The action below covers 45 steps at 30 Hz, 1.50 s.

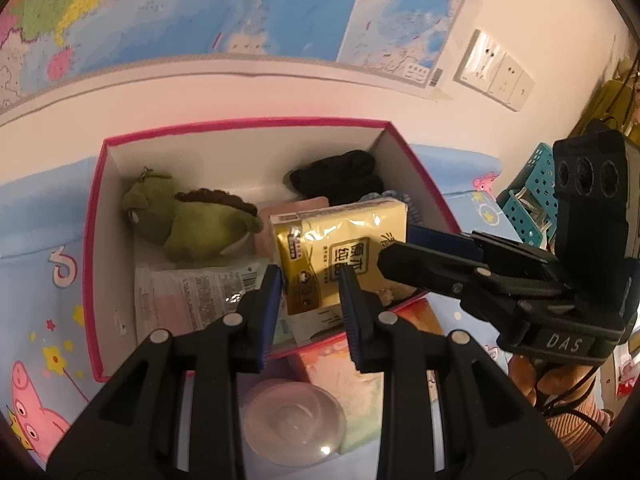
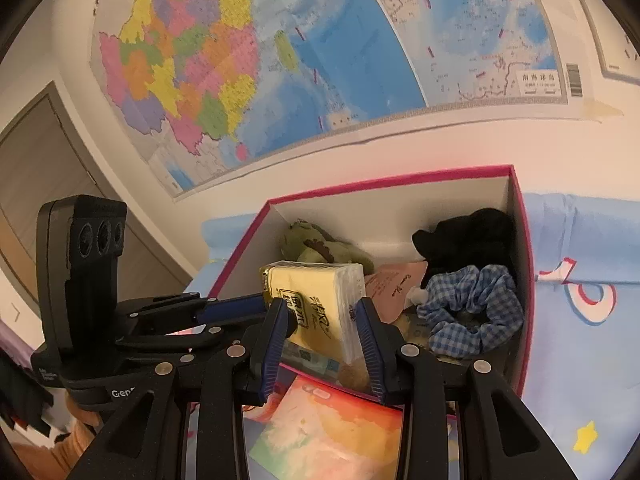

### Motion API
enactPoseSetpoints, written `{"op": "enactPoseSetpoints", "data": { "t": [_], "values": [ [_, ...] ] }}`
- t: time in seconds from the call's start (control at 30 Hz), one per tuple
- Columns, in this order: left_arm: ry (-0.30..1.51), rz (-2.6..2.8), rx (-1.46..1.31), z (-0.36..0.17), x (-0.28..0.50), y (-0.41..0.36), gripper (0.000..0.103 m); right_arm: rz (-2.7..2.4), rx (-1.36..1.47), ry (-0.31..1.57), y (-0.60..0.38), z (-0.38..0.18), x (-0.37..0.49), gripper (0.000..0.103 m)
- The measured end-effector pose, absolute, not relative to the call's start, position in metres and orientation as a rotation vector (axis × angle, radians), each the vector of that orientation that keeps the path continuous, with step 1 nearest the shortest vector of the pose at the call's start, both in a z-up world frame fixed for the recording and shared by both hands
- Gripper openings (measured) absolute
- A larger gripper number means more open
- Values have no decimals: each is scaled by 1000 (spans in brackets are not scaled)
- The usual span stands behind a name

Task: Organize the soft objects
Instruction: 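Lower the yellow tissue pack into the pink box and open the right gripper, then reach the right gripper to the pink floral tissue pack and grasp it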

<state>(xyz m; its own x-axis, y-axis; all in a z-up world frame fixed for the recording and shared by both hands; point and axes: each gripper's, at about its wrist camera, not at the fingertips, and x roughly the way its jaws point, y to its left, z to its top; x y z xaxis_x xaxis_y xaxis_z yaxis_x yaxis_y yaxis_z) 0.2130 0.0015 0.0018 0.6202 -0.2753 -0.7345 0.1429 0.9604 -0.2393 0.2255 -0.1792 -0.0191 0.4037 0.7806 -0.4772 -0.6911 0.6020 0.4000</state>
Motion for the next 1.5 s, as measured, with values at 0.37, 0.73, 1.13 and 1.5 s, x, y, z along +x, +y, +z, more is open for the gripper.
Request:
{"op": "enactPoseSetpoints", "data": {
  "t": [0.37, 0.73, 1.13, 1.5],
  "values": [
    [903, -195, -177, -7, 224, 3, 31, 885, 146, 727, -169, -31, 238, 37],
    [832, -136, -118, 4, 199, 2, 47, 861, 117, 679, -186, -27, 219, 37],
    [643, -210, -67, 31, 90, 5, 66, 1055, 32, 639, -245, -28, 119, 59],
    [928, -419, -53, -56, 14, -37, 66, 1093, 8, 947, -276, -114, 62, 60]
  ]
}}
